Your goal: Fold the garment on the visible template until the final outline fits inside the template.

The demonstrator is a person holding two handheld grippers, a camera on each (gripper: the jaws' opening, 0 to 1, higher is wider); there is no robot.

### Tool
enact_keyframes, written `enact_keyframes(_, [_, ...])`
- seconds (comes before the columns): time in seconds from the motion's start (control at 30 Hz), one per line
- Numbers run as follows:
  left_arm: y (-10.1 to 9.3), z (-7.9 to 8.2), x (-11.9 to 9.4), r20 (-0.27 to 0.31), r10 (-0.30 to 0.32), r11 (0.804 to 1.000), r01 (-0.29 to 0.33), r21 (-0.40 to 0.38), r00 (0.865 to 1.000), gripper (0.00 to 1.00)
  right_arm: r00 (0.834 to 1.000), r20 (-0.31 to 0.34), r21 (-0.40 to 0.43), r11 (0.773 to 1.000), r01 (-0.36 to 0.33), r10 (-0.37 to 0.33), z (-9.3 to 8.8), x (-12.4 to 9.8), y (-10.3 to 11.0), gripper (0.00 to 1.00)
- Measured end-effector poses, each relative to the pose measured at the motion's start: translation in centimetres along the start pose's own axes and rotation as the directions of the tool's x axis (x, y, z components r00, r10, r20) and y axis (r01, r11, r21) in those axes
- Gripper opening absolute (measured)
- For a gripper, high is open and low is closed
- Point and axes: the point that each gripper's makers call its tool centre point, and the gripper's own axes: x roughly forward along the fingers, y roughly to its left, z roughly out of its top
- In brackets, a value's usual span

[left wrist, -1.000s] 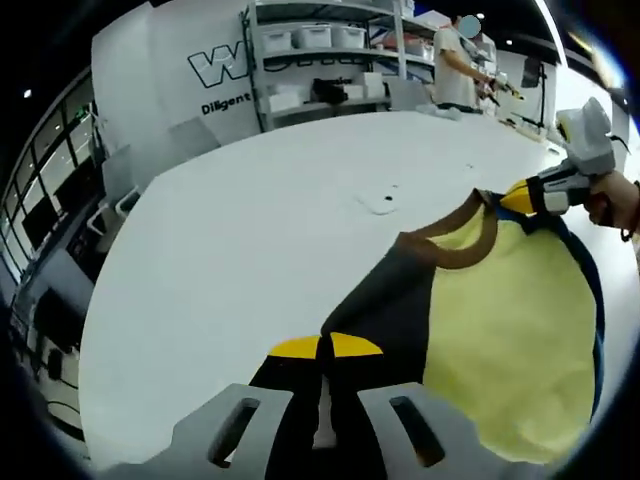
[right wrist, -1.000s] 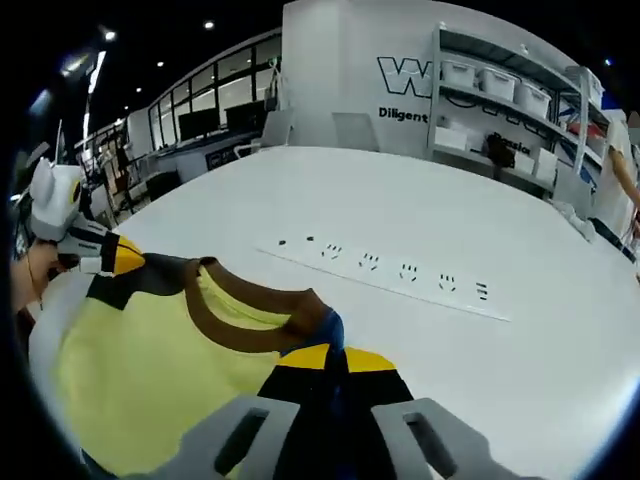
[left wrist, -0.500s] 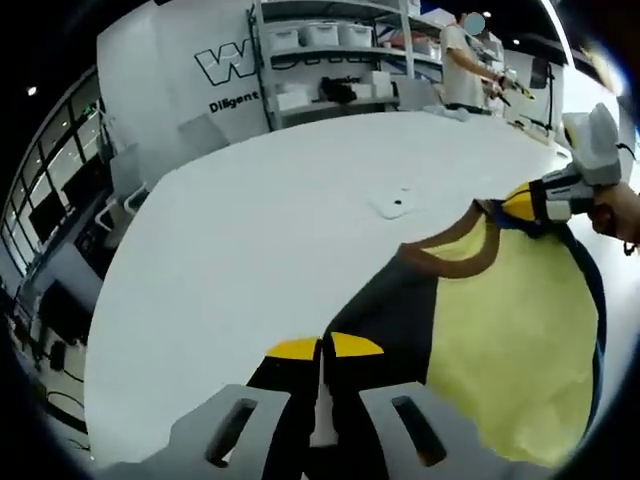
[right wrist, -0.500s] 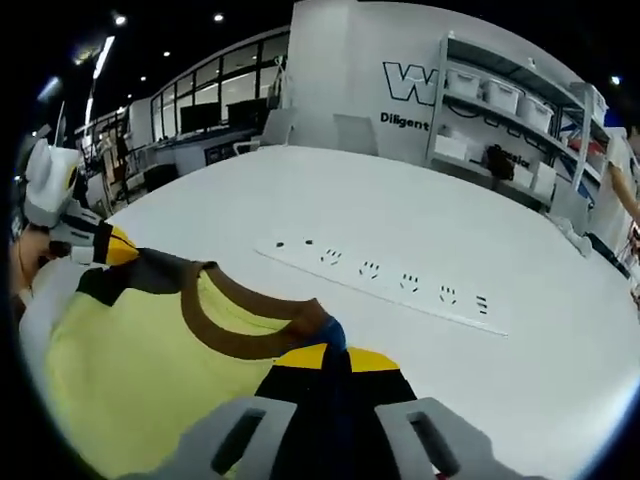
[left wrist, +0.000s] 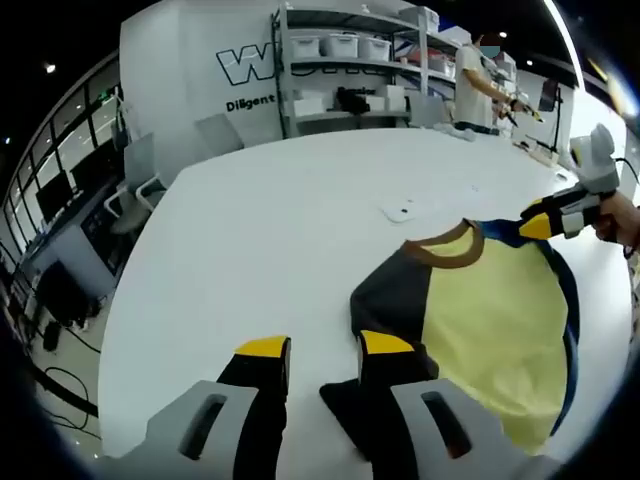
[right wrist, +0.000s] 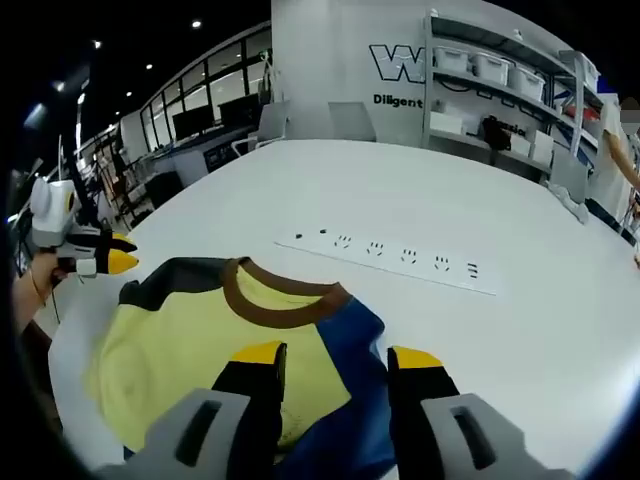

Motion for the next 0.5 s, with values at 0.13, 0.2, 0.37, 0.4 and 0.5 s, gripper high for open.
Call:
enact_keyframes(0.13, [-0.4, -0.8, -0.9, 0.006, -0.020, 1.000, 0.020, -0.016, 1.000, 0.29, 1.000, 0.001, 0.012, 1.000, -0.002, 0.002, -0.7, -0.9, 0.6, 0.40])
enact_keyframes(0.2, [-0.7, -1.4, -1.1, 0.001, -0.042, 0.999, 0.042, -0.011, 0.999, 0.30, 1.000, 0.000, 0.024, 1.000, 0.000, 0.000, -1.2, -1.3, 0.8, 0.41])
enact_keyframes(0.37, [-1.8, -2.9, -1.4, -0.002, -0.090, 0.994, 0.090, -0.067, 0.996, 0.31, 1.000, 0.012, 0.050, 0.998, 0.029, -0.029, -2.3, -2.4, 1.0, 0.41])
enact_keyframes(0.4, [-1.9, -3.1, -1.6, -0.002, -0.092, 0.993, 0.091, -0.068, 0.996, 0.32, 1.000, 0.014, 0.061, 0.998, 0.022, -0.023, -2.6, -2.6, 1.2, 0.41])
enact_keyframes(0.5, [-2.1, -3.4, -1.9, -0.001, -0.098, 0.992, 0.098, -0.083, 0.995, 0.32, 1.000, 0.018, 0.077, 0.997, 0.022, -0.023, -3.5, -3.0, 1.3, 0.41])
